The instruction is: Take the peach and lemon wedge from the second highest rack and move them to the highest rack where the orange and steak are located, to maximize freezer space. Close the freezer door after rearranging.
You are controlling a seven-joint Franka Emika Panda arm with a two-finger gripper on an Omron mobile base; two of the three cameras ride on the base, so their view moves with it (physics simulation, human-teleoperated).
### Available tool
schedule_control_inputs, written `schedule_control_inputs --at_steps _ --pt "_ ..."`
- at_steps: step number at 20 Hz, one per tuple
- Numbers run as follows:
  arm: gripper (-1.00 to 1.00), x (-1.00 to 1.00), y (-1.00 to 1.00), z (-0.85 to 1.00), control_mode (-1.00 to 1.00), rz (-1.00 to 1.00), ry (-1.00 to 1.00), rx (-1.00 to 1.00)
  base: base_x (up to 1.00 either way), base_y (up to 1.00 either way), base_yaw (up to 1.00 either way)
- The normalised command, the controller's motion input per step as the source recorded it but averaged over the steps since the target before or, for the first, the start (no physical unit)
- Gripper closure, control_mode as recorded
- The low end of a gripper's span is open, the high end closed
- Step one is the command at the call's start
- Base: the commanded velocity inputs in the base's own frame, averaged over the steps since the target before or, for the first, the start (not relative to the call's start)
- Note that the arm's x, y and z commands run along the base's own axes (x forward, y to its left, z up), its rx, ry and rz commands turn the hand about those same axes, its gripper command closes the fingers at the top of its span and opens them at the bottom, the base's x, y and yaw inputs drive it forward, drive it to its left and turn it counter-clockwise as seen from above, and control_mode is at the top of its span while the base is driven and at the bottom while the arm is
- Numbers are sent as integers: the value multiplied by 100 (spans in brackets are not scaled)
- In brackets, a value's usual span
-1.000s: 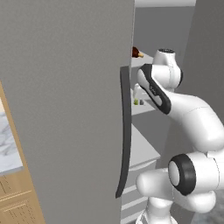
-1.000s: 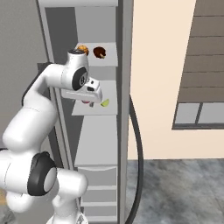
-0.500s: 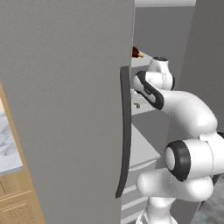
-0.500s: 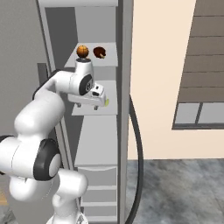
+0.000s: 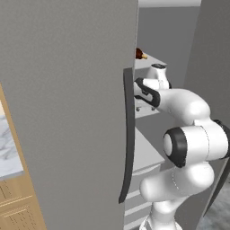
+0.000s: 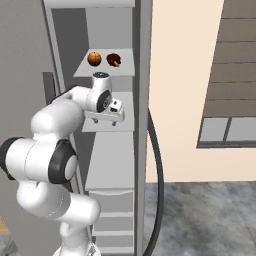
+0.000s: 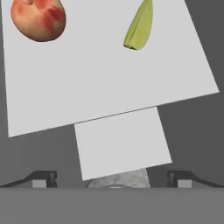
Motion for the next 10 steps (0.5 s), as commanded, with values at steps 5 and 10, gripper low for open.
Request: schedule_control_inputs --at_steps 5,10 --pt "-100 33 -19 -5 -100 -1 -3 0 0 0 0" --pt "-100 36 -19 0 -100 -1 0 0 0 0 0"
